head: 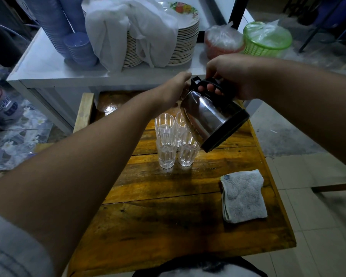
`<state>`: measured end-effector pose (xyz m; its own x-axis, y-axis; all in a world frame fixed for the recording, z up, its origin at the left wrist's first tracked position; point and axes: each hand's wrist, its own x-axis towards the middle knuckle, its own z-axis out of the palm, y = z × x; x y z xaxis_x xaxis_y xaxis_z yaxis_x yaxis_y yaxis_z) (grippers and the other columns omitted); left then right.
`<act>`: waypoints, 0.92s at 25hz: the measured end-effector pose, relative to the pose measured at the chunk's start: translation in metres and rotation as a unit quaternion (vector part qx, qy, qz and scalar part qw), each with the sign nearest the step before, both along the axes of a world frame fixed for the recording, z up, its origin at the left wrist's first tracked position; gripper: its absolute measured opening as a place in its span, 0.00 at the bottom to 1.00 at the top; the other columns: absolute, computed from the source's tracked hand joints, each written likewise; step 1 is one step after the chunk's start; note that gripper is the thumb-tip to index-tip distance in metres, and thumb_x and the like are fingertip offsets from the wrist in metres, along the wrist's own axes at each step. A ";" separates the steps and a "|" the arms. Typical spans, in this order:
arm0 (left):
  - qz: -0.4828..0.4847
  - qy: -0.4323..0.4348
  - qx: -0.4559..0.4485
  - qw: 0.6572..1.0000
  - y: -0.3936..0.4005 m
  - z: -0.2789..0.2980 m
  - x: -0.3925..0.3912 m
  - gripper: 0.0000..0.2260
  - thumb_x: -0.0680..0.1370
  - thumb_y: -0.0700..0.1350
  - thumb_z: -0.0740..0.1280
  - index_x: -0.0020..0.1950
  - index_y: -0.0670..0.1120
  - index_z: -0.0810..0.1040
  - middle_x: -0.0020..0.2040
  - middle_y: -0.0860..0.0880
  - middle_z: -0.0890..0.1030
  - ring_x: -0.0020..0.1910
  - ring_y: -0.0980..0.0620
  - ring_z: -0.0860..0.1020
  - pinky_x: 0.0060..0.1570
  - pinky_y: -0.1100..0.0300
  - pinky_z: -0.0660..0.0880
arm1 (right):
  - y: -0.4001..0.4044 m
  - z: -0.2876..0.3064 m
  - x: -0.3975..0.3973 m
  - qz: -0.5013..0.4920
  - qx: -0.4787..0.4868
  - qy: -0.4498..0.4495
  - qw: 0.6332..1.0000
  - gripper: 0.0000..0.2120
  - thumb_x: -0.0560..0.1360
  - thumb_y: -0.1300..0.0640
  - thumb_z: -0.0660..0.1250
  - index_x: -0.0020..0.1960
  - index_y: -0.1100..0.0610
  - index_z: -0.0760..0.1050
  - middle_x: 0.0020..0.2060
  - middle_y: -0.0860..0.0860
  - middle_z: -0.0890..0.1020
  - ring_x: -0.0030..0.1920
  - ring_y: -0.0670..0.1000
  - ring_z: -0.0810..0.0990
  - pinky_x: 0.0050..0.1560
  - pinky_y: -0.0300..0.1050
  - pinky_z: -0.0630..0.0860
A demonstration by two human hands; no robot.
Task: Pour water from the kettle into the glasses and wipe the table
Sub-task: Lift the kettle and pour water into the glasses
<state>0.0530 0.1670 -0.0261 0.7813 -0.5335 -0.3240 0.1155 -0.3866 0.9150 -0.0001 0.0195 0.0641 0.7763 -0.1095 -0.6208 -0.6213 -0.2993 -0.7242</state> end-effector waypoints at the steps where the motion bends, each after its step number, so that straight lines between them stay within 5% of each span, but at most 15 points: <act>1: -0.001 0.000 -0.002 1.000 0.000 0.000 0.000 0.27 0.76 0.63 0.48 0.56 0.49 0.80 0.63 0.39 0.79 0.66 0.38 0.73 0.69 0.42 0.64 | 0.001 0.000 0.000 0.002 -0.006 -0.001 1.000 0.10 0.77 0.58 0.58 0.47 0.61 0.76 0.36 0.50 0.81 0.31 0.44 0.74 0.36 0.36 0.70; 7: -0.003 0.014 0.001 1.000 0.002 -0.001 0.002 0.30 0.77 0.64 0.47 0.62 0.49 0.79 0.60 0.44 0.81 0.62 0.44 0.76 0.68 0.44 0.65 | 0.005 0.002 0.004 -0.002 -0.029 -0.006 1.000 0.07 0.77 0.59 0.58 0.46 0.60 0.74 0.35 0.50 0.81 0.30 0.43 0.74 0.35 0.35 0.70; 15: 0.004 0.014 -0.019 1.000 0.002 0.003 0.000 0.26 0.82 0.60 0.46 0.58 0.49 0.79 0.54 0.46 0.81 0.55 0.48 0.76 0.66 0.47 0.66 | 0.009 0.009 0.008 0.014 -0.079 -0.022 0.997 0.06 0.76 0.60 0.58 0.44 0.58 0.73 0.33 0.50 0.80 0.28 0.43 0.74 0.29 0.33 0.70; 23: -0.008 0.003 -0.023 1.000 0.008 0.003 -0.006 0.26 0.82 0.60 0.45 0.59 0.50 0.78 0.57 0.44 0.81 0.60 0.44 0.76 0.66 0.47 0.67 | 0.016 0.015 0.006 0.060 -0.128 -0.021 0.990 0.06 0.77 0.60 0.58 0.44 0.58 0.72 0.35 0.50 0.79 0.28 0.43 0.72 0.26 0.33 0.68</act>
<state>0.0468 0.1751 -0.0230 0.7713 -0.5596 -0.3033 0.1149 -0.3463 0.9311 0.0062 0.0357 0.0790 0.8174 -0.1645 -0.5521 -0.5415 -0.5464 -0.6389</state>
